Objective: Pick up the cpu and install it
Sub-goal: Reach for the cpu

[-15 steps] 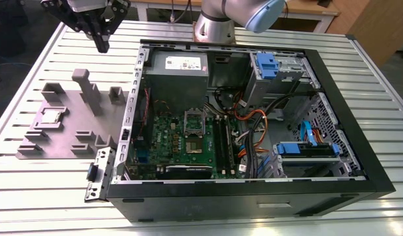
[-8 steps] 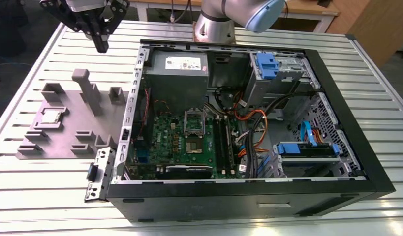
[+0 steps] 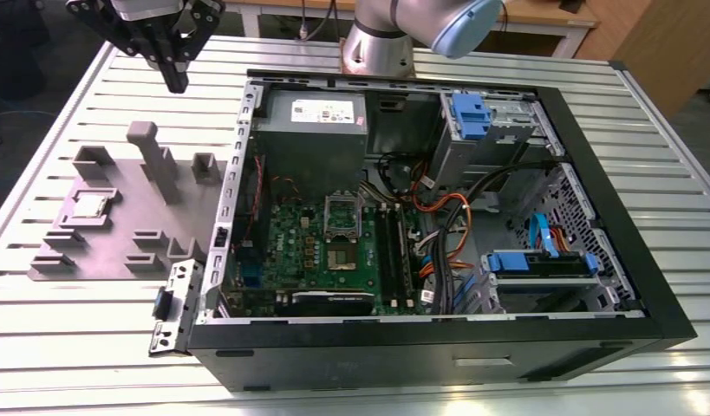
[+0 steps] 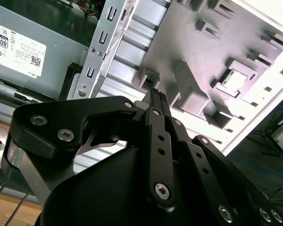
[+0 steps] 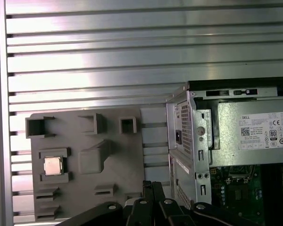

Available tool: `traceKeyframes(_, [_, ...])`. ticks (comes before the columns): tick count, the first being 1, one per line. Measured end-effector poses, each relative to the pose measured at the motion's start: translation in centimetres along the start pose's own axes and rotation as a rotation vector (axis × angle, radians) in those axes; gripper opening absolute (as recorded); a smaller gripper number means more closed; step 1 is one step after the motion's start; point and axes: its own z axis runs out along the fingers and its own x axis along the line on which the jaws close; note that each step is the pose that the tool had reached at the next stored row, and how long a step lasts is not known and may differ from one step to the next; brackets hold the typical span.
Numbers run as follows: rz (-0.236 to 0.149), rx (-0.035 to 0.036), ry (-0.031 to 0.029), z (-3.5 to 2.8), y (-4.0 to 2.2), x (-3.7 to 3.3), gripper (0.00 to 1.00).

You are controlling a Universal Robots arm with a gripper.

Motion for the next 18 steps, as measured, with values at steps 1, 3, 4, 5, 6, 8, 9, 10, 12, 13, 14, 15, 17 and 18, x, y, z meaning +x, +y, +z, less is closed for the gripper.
traceKeyframes(1, [0.0,0.0,0.0,0.0,0.0,0.06,0.14])
traceKeyframes(3, [0.0,-0.0001,0.0,0.0,-0.01,0.18,0.14])
traceKeyframes(4, [0.0,0.0,0.0,-0.01,-0.02,0.25,0.14])
traceKeyframes(5, [0.0,0.0,0.0,-0.01,-0.02,0.31,0.14])
traceKeyframes(6, [0.0,-0.0001,0.0,0.0,-0.02,0.34,0.14])
traceKeyframes(8, [0.0,0.0,0.0,-0.01,-0.03,0.4,0.14])
traceKeyframes(9, [0.0,0.0,0.0,-0.01,-0.03,0.43,0.14])
traceKeyframes(10, [0.0,0.0,0.0,-0.01,-0.03,0.45,0.14])
traceKeyframes(12, [0.0,0.0,0.0,-0.01,-0.04,0.5,0.14])
traceKeyframes(13, [0.0,-0.0001,-0.0001,-0.01,-0.04,0.53,0.14])
traceKeyframes(14, [0.0,0.0,-0.0001,-0.01,-0.04,0.55,0.14])
traceKeyframes(15, [0.0,0.0,0.0,-0.01,-0.04,0.58,0.14])
traceKeyframes(17, [0.0,0.0,0.0,-0.01,-0.05,0.63,0.14])
traceKeyframes(18, [0.0,0.0,0.0,-0.02,-0.05,0.65,0.14])
